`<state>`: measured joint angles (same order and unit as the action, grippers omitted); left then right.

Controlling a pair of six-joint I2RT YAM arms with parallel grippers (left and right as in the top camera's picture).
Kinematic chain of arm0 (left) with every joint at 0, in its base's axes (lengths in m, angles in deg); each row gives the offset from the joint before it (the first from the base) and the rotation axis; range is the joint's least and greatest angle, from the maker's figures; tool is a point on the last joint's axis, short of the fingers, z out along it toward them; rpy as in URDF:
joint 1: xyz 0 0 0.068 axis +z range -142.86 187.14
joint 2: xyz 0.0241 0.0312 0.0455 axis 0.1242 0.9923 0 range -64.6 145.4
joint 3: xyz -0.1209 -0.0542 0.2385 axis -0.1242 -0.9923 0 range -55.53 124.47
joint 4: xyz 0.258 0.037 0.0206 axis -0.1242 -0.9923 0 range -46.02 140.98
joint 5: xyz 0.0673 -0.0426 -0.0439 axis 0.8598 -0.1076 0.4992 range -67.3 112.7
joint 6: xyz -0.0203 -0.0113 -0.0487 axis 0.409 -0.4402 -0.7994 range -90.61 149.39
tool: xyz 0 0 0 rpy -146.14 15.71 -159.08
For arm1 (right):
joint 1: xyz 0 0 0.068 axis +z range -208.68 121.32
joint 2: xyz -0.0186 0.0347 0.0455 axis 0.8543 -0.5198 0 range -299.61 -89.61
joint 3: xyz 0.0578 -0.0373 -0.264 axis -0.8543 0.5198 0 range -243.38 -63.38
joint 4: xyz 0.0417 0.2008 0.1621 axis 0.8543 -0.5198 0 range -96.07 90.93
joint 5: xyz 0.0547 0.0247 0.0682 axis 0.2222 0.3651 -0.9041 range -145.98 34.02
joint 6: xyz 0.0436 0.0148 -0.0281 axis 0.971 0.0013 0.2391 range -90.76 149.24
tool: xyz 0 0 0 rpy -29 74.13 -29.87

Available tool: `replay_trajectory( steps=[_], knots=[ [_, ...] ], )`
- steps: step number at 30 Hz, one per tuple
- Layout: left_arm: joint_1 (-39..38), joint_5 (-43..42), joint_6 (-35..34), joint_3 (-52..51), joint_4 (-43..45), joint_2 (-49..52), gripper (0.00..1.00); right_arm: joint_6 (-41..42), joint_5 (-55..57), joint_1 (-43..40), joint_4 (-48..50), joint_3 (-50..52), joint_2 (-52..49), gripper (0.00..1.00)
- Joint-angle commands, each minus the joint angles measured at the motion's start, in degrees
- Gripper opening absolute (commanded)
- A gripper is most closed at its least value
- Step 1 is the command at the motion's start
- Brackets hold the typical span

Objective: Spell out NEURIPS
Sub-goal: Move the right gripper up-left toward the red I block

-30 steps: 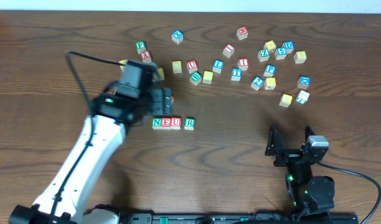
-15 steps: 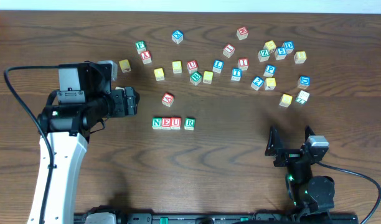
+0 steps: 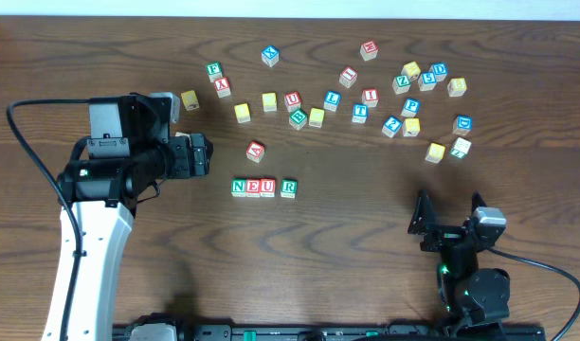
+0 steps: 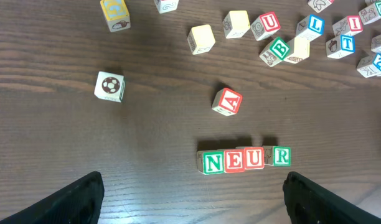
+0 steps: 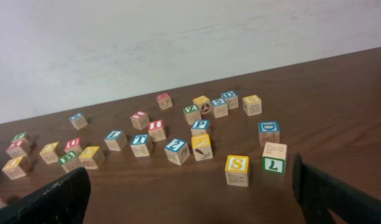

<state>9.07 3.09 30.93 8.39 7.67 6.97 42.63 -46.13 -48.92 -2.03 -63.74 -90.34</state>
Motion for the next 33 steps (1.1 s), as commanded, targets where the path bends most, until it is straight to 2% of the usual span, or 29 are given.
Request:
replay_trajectory(
  steps=[1, 4, 7, 10, 11, 13, 16, 19, 23, 28, 30, 32, 33],
  knots=[
    [0.26, 1.53, 0.83, 1.79, -0.15, -0.09, 0.91, 0.09, 1.44, -0.17, -0.07, 0.04, 0.11, 0.99],
    [0.26, 7.06, 0.83, 1.79, -0.20, -0.09, 0.91, 0.07, -0.04, -0.17, -0.28, 0.04, 0.11, 0.99],
    [0.26, 8.35, 0.81, 1.79, -0.20, -0.09, 0.91, 0.13, -5.14, -0.17, -0.13, 0.04, 0.11, 0.99],
    [0.26, 8.35, 0.81, 1.79, -0.17, -0.09, 0.92, 0.33, -12.94, -0.17, -0.07, 0.04, 0.11, 0.99],
    [0.26, 8.35, 0.81, 1.79, -0.17, -0.09, 1.00, 0.35, -16.74, -0.17, 0.09, 0.04, 0.11, 0.99],
    [0.26, 8.35, 0.81, 1.79, -0.17, -0.09, 0.98, 0.31, -24.59, -0.17, 1.49, -0.13, 0.11, 0.99],
    [0.26, 8.35, 0.81, 1.79, -0.17, -0.09, 0.98, 0.26, -25.53, -0.20, 0.66, -2.67, -0.57, 0.99],
    [0.26, 8.35, 0.81, 1.79, -0.17, -0.09, 0.98, -1.18, -23.69, -0.20, 0.24, -10.21, -6.45, 0.99],
    [0.26, 8.35, 0.81, 1.79, -0.17, -0.09, 0.98, -5.79, -24.35, -0.17, -5.44, -24.46, -22.53, 0.99],
    [0.26, 8.35, 0.81, 1.79, -0.17, -0.09, 0.98, -9.90, -25.79, -0.17, -27.89, -55.43, -54.10, 0.99],
    [0.26, 8.35, 0.81, 1.79, -0.17, -0.09, 0.98, -11.76, -28.72, 0.00, -42.45, -74.88, -71.23, 0.99],
    [0.26, 8.35, 0.81, 1.79, -0.17, -0.09, 0.98, -11.74, -30.14, -0.02, -48.70, -85.09, -80.52, 0.99],
    [0.26, 8.35, 0.81, 1.79, -0.17, -0.09, 0.98, -11.74, -30.82, -0.02, -49.68, -86.90, -82.31, 0.99]
  ],
)
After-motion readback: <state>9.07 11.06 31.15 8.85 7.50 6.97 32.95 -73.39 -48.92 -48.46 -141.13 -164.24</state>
